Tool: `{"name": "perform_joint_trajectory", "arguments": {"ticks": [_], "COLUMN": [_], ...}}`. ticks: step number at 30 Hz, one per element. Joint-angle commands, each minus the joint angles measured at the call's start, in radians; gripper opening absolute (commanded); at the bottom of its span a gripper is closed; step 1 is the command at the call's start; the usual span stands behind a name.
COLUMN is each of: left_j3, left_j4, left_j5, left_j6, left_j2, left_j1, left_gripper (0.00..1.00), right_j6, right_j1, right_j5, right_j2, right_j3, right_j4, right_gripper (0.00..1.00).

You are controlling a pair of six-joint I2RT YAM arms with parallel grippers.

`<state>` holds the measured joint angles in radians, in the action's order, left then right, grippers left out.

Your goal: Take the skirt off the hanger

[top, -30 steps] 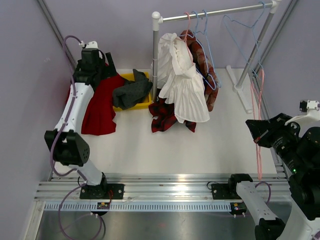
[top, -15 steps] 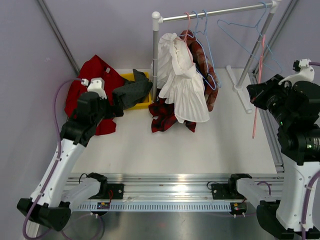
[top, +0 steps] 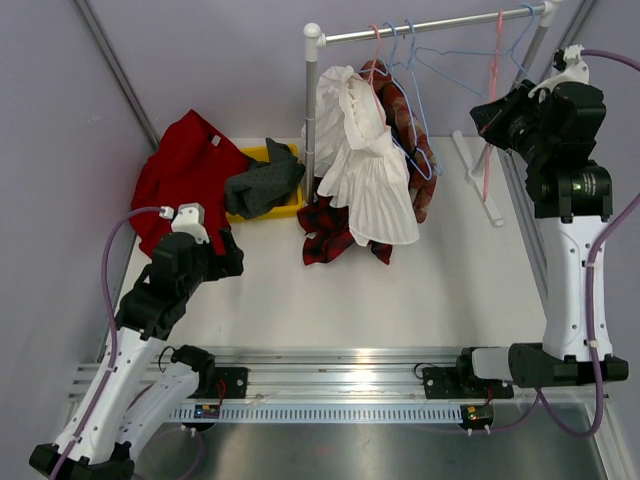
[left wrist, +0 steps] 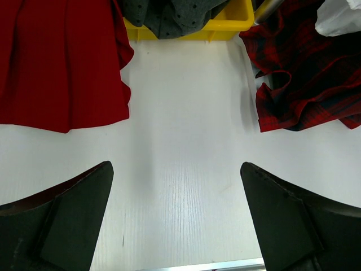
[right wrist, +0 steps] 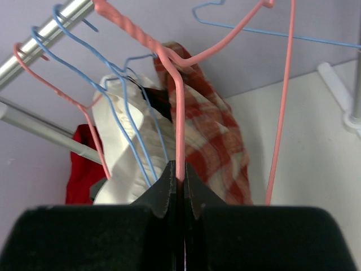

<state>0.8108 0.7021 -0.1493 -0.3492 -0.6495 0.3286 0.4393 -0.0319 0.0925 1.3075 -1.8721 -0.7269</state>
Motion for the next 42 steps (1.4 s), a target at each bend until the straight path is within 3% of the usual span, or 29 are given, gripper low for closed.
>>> {"name": "perform_joint_trajectory", "arguments": {"ticks": [1,6,16,21,26,27,28,31,35,42], "left_j3": [0.007,0.002,-0.001,-0.001,-0.001,0.001,0.001,-0.001,-0.001,-0.001], "left_j4": [-0.049,-0.056,-0.059,-0.056,-0.055,-0.055,-0.055,-0.053,-0.053,-0.052], "left_j5": [-0.027,-0.021,-0.027,-0.044,-0.049,-0.050,-0.050,-0.056,-0.061,-0.062], "left_j6": [-0.005,-0.008,-0.010,-0.013,-0.014,-0.014,-0.014,-0.017,-0.019,-0.020], "left_j2": [0.002,-0.002,0.004,0.004,0.001,0.001,0.001,0.004,0.007,0.011], "left_j1": [0.006,0.007,0.020,0.035,0.041,0.044,0.046,0.055,0.064,0.070], "left_gripper": [0.99,0.99,0.99,0.99,0.99,0.99,0.99,0.99,0.99,0.99], "right_j6": [0.074,0.139,0.180,0.180,0.158,0.135,0.121,0.064,-0.003,0.022], "right_j1": [-0.005,-0.003,0.016,0.024,0.053,0.053,0.052,0.053,0.053,0.053], "right_j5": [0.146,0.220,0.225,0.230,0.224,0.217,0.208,0.179,0.125,0.183], "right_j2": [0.053,0.186,0.387,0.406,0.294,0.282,0.251,0.201,0.156,0.121], "right_j3": [-0.068,-0.107,-0.165,-0.167,-0.042,-0.038,-0.036,-0.053,-0.117,-0.209], "right_j4": [0.184,0.270,0.388,0.376,0.365,0.328,0.316,0.262,0.190,0.173], "right_gripper": [0.00,0.00,0.00,0.00,0.01,0.12,0.49,0.79,0.96,0.99]}}
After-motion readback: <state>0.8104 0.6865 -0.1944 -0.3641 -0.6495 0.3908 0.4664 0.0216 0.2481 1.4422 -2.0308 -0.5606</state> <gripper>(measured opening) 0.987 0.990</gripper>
